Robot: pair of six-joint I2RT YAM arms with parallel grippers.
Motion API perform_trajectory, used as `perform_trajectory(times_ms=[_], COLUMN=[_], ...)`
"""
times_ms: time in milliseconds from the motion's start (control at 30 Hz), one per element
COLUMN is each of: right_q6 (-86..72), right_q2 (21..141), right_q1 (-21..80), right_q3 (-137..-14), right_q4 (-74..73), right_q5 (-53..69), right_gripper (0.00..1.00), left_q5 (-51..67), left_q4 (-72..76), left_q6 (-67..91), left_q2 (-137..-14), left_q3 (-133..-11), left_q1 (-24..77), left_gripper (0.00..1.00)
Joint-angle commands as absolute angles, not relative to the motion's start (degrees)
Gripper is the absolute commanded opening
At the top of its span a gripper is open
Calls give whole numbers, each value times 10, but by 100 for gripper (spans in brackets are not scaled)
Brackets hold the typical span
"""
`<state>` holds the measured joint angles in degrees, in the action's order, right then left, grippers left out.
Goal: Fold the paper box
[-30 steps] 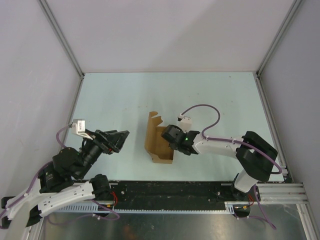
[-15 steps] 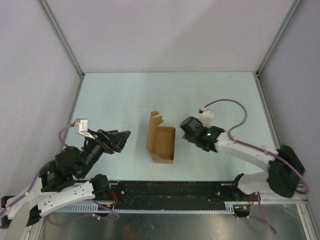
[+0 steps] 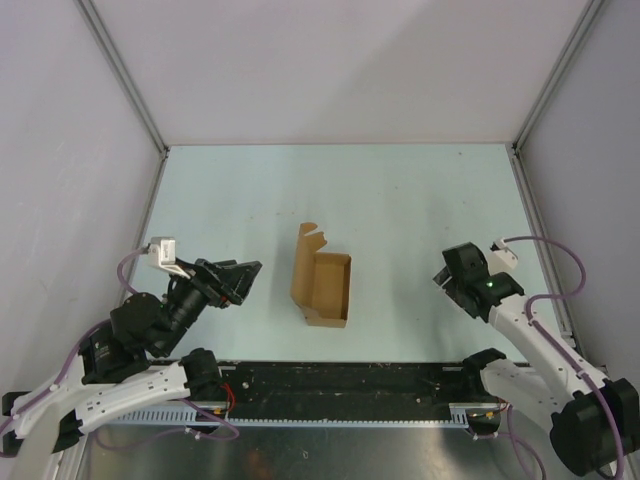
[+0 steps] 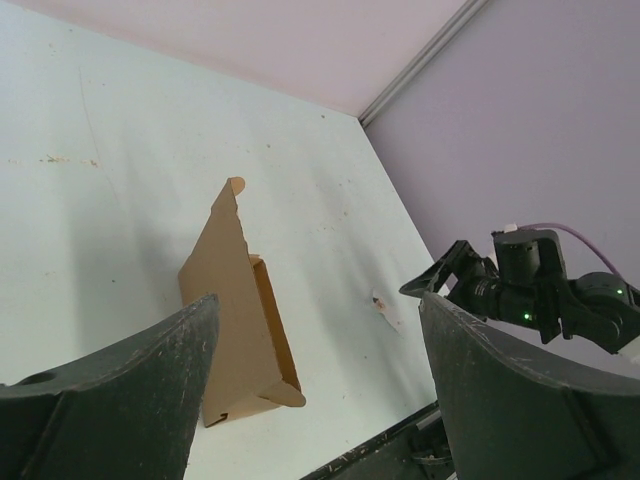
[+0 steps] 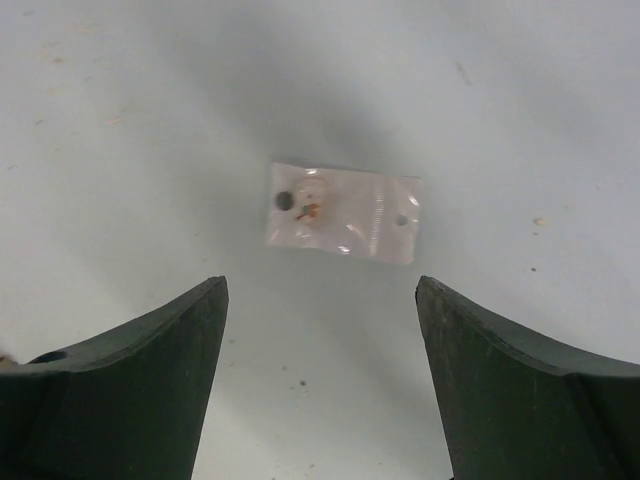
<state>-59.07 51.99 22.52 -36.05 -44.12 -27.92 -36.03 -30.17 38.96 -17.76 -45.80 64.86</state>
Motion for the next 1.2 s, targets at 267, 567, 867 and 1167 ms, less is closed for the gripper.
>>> perform_trajectory(times_ms=[267,567,867,1167], right_q6=[-641,-635,-641,-641], right_q2=[490,488,499,505], right_q1=[102,58,49,47], right_q3=[-260,-191,-165,-144], right_q4=[-416,-331,-301,-274], right_q5=[-180,-105,-117,-107], right_gripper=[81,69,61,37], left_q5=[-370,-370,-373,-376], left_q4=[-294,-294,-294,-294], left_q6=[379,379,376,373], left_q2=[-169,-160,-168,-171], left_q3=[-450,-444,-445,-447], left_q1=[650,650,650,651], left_gripper=[86,86,87,87])
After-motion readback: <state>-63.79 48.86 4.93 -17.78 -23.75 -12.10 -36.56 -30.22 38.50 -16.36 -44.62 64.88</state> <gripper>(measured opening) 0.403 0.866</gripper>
